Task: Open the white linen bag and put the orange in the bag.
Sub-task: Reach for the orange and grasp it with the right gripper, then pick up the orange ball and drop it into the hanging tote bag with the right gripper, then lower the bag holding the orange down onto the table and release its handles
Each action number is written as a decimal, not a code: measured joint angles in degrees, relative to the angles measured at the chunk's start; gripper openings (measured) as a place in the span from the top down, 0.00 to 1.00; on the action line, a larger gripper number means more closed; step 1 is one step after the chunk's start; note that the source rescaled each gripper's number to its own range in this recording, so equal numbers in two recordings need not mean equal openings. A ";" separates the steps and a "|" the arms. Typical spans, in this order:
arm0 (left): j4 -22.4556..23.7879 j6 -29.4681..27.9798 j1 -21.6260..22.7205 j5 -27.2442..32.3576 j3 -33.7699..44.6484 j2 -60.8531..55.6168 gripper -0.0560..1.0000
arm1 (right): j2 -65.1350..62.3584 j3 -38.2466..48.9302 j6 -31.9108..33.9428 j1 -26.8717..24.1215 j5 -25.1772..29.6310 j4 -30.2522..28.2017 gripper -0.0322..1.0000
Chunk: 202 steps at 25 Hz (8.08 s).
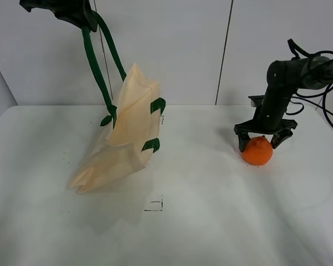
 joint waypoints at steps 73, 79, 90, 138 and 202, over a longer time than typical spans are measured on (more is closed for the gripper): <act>-0.98 0.87 0.00 0.00 0.00 0.00 0.95 | 9.67 -29.34 -9.42 21.81 -3.13 42.21 0.01; -1.03 0.87 0.00 0.00 0.00 -0.12 0.95 | 6.80 -34.13 0.65 21.81 7.25 22.32 0.00; -1.03 0.87 0.00 0.00 0.00 -0.12 0.95 | 5.91 -37.24 5.76 18.24 11.21 2.32 0.00; -1.03 0.87 0.00 0.00 0.00 -0.12 0.95 | -64.20 46.35 2.28 -1.22 10.29 0.66 0.00; -9.98 5.75 0.00 -7.41 11.32 17.80 0.20 | -128.32 67.94 2.28 -3.37 0.68 0.89 0.00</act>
